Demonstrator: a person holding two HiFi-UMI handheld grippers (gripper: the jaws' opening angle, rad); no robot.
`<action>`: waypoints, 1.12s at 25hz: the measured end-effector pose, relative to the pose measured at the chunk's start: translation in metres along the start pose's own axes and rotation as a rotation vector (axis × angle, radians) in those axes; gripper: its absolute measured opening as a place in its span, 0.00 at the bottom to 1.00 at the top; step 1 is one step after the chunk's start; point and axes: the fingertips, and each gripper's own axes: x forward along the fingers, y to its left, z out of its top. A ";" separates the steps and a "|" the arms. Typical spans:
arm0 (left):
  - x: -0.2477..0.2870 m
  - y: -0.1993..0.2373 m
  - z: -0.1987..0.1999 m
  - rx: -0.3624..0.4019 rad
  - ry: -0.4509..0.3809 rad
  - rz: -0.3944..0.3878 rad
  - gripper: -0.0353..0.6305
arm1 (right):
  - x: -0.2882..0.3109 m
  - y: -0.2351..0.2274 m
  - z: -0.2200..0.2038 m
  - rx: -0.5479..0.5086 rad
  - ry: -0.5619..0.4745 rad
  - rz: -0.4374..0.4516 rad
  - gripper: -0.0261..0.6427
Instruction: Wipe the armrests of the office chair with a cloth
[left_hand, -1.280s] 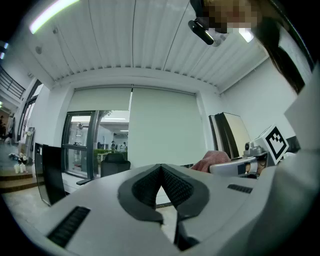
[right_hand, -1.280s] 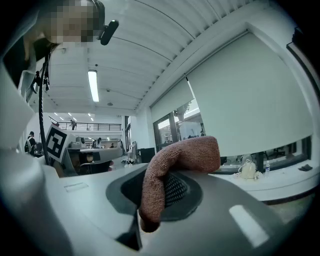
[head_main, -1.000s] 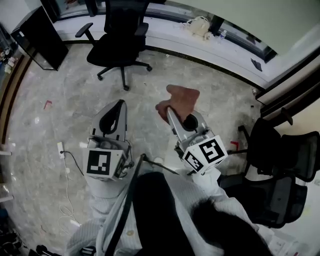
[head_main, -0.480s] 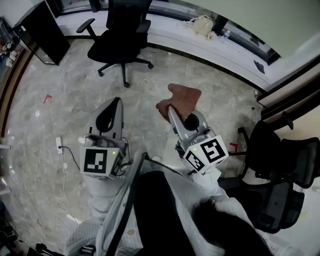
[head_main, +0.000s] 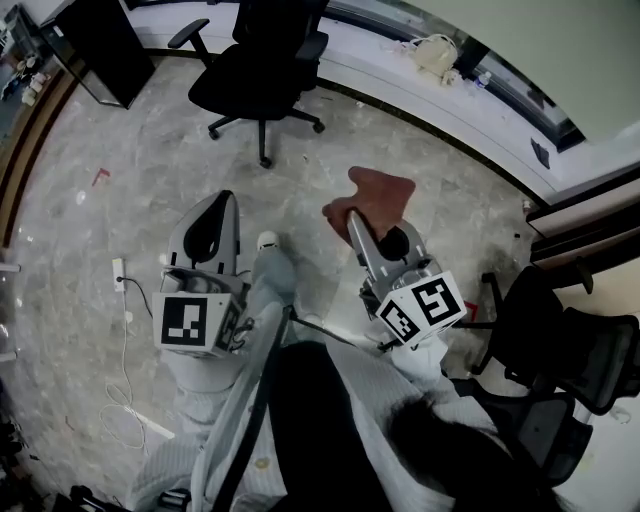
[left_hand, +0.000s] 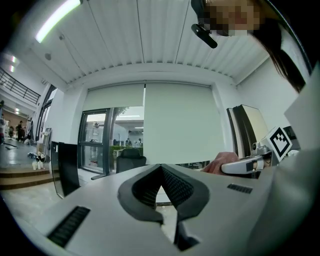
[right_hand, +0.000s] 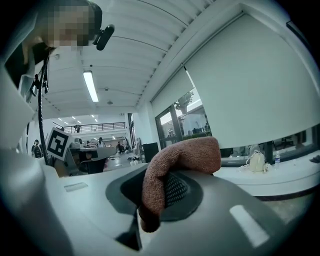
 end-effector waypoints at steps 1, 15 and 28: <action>0.012 0.012 -0.002 0.001 -0.002 0.005 0.06 | 0.016 -0.006 -0.001 0.000 0.002 0.001 0.10; 0.250 0.216 0.020 0.037 0.034 -0.092 0.06 | 0.312 -0.100 0.040 0.030 0.001 -0.051 0.10; 0.468 0.330 -0.023 -0.023 0.104 -0.104 0.06 | 0.500 -0.238 0.028 0.059 0.112 -0.105 0.10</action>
